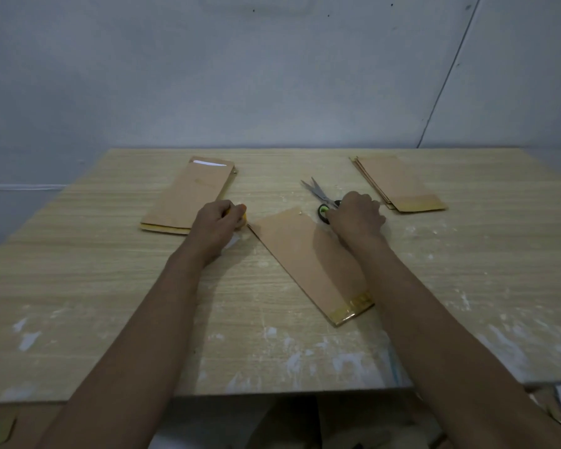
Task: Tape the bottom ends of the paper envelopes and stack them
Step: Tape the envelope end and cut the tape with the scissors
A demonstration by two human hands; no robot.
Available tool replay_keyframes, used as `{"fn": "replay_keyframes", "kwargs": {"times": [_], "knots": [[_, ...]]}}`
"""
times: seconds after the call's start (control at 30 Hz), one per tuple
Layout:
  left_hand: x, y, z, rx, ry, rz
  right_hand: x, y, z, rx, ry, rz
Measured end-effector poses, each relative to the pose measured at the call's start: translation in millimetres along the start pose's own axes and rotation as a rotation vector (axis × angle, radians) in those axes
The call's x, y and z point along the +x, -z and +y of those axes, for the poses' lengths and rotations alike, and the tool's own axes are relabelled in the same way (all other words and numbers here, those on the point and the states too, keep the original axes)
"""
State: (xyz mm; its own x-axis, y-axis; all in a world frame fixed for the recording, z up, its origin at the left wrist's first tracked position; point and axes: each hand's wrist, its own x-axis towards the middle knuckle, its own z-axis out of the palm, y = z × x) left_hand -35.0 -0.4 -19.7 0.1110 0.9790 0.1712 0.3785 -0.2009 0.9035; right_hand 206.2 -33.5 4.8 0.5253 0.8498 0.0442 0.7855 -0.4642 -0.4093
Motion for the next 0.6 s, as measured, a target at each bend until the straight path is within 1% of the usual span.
{"fn": "replay_keyframes", "kwargs": {"times": [0.1, 0.17, 0.27, 0.33, 0.43, 0.6], "knots": [[-2, 4, -2, 0.007, -0.01, 0.013, -7, -1, -6, -0.04, 0.035, 0.03], [-3, 6, -3, 0.012, -0.018, 0.014, -14, 1, -9, 0.0, 0.073, 0.049], [-4, 7, -4, 0.028, -0.025, 0.011, -36, 8, -9, 0.083, 0.219, 0.047], [-4, 7, -5, 0.051, -0.042, 0.008, -54, 11, -7, 0.053, 0.3, 0.053], [-4, 8, -4, 0.073, -0.057, 0.015, -78, 12, -4, -0.015, 0.326, 0.074], [-4, 7, -3, 0.083, -0.055, 0.012, -101, 13, 1, 0.014, 0.362, 0.071]]}}
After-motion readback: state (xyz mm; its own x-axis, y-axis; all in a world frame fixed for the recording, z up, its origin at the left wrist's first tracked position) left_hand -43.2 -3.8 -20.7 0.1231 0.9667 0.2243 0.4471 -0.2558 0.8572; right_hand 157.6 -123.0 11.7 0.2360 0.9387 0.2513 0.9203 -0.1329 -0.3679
